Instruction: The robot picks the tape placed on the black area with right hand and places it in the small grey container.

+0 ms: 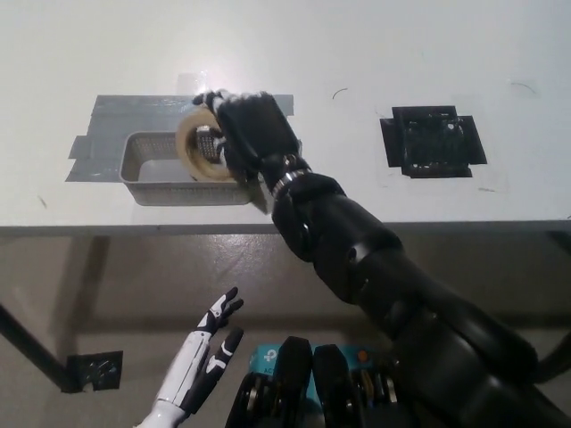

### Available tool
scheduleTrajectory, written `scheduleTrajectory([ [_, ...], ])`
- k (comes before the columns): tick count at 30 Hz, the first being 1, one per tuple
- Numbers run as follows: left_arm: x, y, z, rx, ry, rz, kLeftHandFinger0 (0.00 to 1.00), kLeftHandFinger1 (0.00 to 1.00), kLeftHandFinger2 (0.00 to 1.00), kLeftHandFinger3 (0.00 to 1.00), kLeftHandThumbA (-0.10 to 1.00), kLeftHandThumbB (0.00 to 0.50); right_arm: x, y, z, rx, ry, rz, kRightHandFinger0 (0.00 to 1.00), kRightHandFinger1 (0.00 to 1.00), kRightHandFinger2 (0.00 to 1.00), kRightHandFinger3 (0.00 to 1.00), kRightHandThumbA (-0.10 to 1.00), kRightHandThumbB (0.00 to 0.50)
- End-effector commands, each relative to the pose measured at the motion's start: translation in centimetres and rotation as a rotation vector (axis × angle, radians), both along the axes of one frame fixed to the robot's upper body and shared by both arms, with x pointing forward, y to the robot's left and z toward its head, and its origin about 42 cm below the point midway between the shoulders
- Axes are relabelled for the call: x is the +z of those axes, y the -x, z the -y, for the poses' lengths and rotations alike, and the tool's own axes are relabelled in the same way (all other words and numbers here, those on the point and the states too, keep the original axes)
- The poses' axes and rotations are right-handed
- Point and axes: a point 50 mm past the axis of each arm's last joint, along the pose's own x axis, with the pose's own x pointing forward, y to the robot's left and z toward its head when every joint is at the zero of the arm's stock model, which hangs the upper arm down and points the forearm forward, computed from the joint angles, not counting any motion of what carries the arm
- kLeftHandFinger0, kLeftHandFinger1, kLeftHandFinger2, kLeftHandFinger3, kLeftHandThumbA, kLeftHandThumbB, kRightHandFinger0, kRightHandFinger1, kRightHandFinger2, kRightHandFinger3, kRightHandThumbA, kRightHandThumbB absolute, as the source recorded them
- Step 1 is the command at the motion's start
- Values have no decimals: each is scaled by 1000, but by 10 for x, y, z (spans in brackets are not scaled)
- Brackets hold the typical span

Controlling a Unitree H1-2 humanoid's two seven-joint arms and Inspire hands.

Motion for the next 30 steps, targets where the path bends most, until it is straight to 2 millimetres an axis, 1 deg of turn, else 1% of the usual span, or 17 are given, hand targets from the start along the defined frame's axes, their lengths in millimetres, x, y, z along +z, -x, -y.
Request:
scheduleTrajectory([
  [1, 16, -4, -2, -37, -13, 62, 1000, 956, 909, 1000, 1000, 8, 19, -14, 12, 149, 202, -237, 1000, 1000, 1000, 1000, 795, 500],
  [2, 16, -4, -3, -39, -14, 65, 1000, 955, 908, 1000, 1000, 9, 21, -15, 14, 163, 210, -257, 1000, 1000, 1000, 1000, 794, 500],
  [6, 17, -9, -6, -43, -23, 67, 1000, 921, 876, 1000, 1000, 26, 65, 0, 45, 241, 230, -386, 1000, 1000, 1000, 1000, 774, 500],
  [9, 17, -11, -7, -48, -33, 73, 1000, 887, 878, 1000, 1000, 2, 100, 14, 63, 284, 193, -444, 1000, 1000, 1000, 1000, 789, 500],
  [13, 17, -11, -5, -51, -36, 67, 1000, 869, 856, 1000, 998, 0, 174, 39, 93, 399, 107, -529, 1000, 1000, 1000, 1000, 822, 500],
  [14, 17, -11, -5, -51, -37, 68, 1000, 868, 852, 1000, 991, 0, 181, 41, 95, 407, 105, -530, 1000, 1000, 1000, 1000, 828, 500],
  [16, 18, -12, -3, -60, -45, 67, 1000, 883, 873, 1000, 1000, 6, 223, 52, 113, 458, 27, -522, 1000, 1000, 1000, 1000, 859, 500],
  [17, 19, -12, -2, -59, -42, 60, 1000, 886, 877, 1000, 1000, 20, 234, 54, 119, 475, 5, -506, 1000, 1000, 1000, 1000, 878, 486],
  [19, 19, -13, 0, -55, -50, 72, 1000, 878, 873, 1000, 1000, 32, 268, 57, 150, 481, -120, -419, 1000, 1000, 1000, 1000, 1000, 499],
  [21, 19, -12, 0, -53, -49, 85, 1000, 879, 867, 1000, 1000, 29, 286, 71, 183, 445, -214, -283, 1000, 1000, 1000, 1000, 1000, 458],
  [22, 20, -12, 0, -49, -47, 89, 1000, 890, 872, 1000, 1000, 26, 286, 79, 198, 424, -265, -242, 1000, 1000, 1000, 1000, 1000, 400],
  [24, 22, -13, -2, -45, -40, 92, 1000, 951, 951, 1000, 1000, 34, 278, 94, 219, 417, -332, -193, 1000, 1000, 1000, 1000, 1000, 376],
  [25, 22, -14, -3, -36, -29, 94, 1000, 983, 1000, 1000, 1000, 44, 260, 111, 236, 398, -359, -169, 1000, 1000, 1000, 1000, 1000, 413],
  [26, 23, -15, -4, -31, -25, 96, 1000, 997, 1000, 1000, 1000, 45, 256, 116, 240, 387, -362, -160, 1000, 1000, 1000, 1000, 1000, 424],
  [27, 24, -16, -7, -17, -11, 89, 1000, 1000, 1000, 1000, 1000, 55, 236, 134, 248, 397, -392, -134, 1000, 1000, 1000, 1000, 1000, 389],
  [28, 24, -17, -8, -10, -4, 92, 1000, 1000, 1000, 1000, 1000, 52, 228, 142, 248, 419, -422, -138, 1000, 1000, 1000, 1000, 1000, 362],
  [30, 23, -16, -13, 8, 6, 86, 1000, 1000, 1000, 1000, 1000, 65, 192, 165, 248, 446, -485, -165, 1000, 1000, 1000, 1000, 1000, 369],
])
